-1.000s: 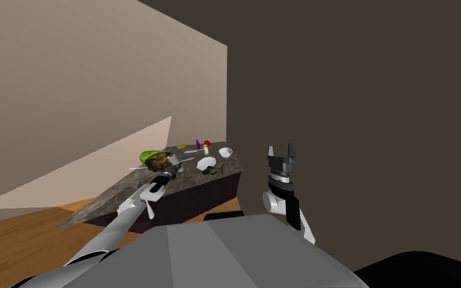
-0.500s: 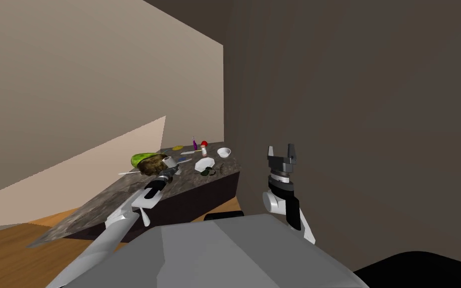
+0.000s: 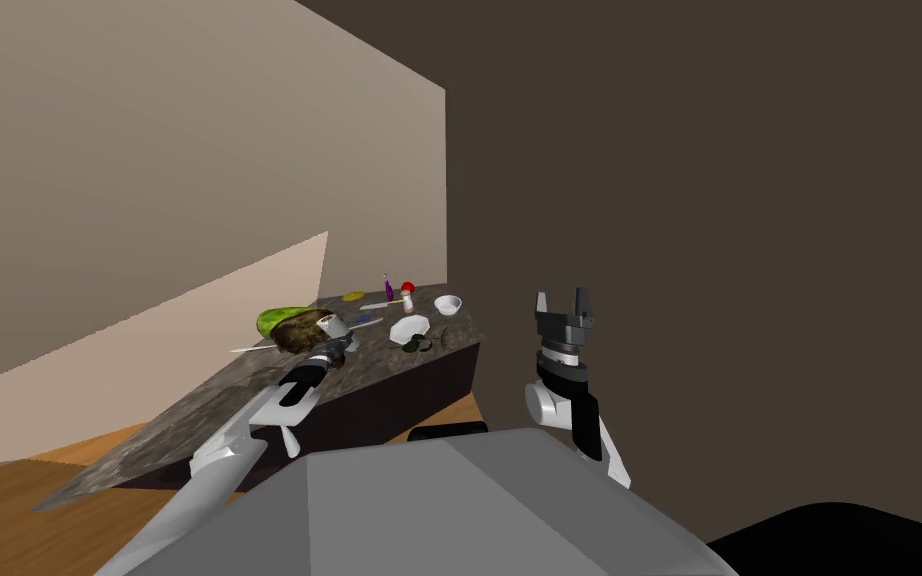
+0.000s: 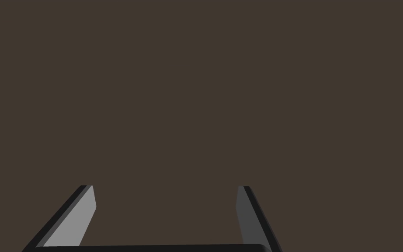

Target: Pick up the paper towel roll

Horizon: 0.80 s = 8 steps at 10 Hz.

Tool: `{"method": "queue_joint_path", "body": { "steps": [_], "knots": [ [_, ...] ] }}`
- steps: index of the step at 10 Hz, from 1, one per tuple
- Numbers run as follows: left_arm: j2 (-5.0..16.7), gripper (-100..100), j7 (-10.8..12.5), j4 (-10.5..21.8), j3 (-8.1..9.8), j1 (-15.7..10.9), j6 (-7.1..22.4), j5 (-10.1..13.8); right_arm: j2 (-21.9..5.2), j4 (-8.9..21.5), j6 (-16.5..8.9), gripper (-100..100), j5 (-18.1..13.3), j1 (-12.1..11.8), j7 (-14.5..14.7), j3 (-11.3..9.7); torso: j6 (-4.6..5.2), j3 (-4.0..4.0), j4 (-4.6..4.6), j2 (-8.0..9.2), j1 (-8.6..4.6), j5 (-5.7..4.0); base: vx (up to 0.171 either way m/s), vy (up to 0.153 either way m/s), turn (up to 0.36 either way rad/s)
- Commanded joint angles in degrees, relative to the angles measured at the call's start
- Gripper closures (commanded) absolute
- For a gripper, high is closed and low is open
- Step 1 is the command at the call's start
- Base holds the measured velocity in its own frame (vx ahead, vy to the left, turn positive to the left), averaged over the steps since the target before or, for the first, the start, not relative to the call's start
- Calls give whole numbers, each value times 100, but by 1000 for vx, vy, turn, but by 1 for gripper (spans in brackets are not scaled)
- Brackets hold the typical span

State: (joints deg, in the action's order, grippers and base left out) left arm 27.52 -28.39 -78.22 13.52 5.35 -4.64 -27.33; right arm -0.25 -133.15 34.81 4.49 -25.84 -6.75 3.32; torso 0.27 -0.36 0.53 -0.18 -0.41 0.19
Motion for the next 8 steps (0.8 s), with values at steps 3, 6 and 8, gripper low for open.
{"method": "queue_joint_path", "body": {
  "steps": [3,6,8],
  "knots": [
    [-92,100,41,-652,99,428,253,-35,0,0,0,0,0,0,0,0,-6,-1,3,0,12,3,2,30,-93],
    [-183,100,78,-1203,212,833,489,-73,0,0,0,0,0,0,0,0,-7,0,2,2,10,-1,2,31,-84],
    [-172,0,87,-1152,195,811,513,-66,0,0,0,0,0,0,0,0,-7,2,0,5,2,-3,-1,4,2]
  ]
}}
